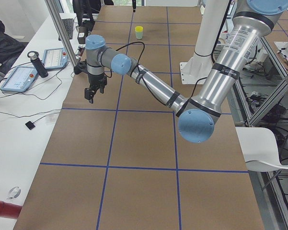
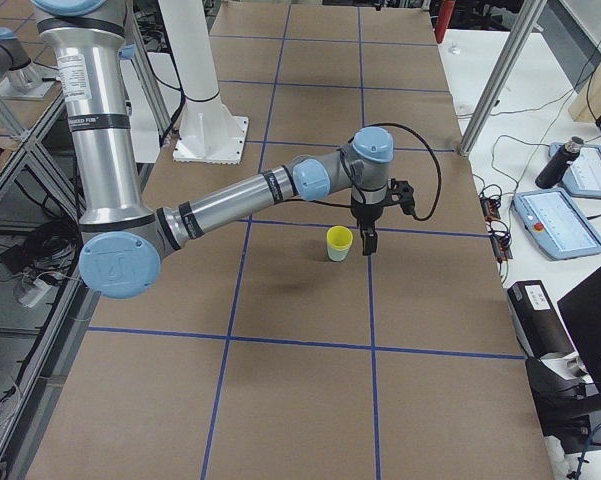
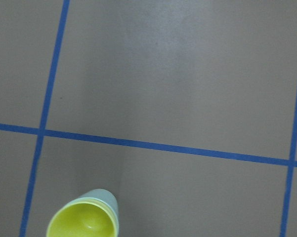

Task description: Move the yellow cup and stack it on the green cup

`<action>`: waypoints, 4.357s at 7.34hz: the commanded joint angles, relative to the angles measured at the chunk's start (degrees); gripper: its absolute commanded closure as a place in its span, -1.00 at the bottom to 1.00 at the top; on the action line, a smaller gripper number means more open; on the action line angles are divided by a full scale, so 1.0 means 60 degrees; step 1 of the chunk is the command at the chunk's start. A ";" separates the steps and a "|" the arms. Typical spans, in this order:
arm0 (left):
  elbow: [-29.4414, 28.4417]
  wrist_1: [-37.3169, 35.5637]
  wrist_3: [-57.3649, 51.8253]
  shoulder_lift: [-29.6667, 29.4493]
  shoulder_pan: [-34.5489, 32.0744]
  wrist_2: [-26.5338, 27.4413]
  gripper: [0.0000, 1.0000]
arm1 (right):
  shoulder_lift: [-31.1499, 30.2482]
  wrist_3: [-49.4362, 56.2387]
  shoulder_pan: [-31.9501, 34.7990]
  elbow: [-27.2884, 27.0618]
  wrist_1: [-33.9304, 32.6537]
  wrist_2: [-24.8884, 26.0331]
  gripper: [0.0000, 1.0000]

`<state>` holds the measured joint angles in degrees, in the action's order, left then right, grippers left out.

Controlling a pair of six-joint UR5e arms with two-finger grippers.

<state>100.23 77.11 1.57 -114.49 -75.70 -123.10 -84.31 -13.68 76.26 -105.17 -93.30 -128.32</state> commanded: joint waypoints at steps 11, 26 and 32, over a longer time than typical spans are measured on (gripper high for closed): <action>-0.1281 0.1995 -0.1990 0.3711 -0.2604 -0.1529 -1.00 | -0.1474 0.2866 0.2935 0.1693 0.0124 -0.1216 -0.98; -0.0548 0.1899 -0.1800 0.4229 -0.2618 -0.1514 -1.00 | -0.1548 0.2031 0.2349 0.1635 0.0769 -0.1187 -0.98; -0.0665 0.1928 -0.1873 0.4302 -0.2618 -0.1558 -1.00 | -0.1548 0.2060 0.2349 0.1620 0.0769 -0.1187 -0.98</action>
<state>96.46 88.67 -9.56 -88.75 -91.41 -132.41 -93.60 -1.39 90.35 -95.43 -88.68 -135.44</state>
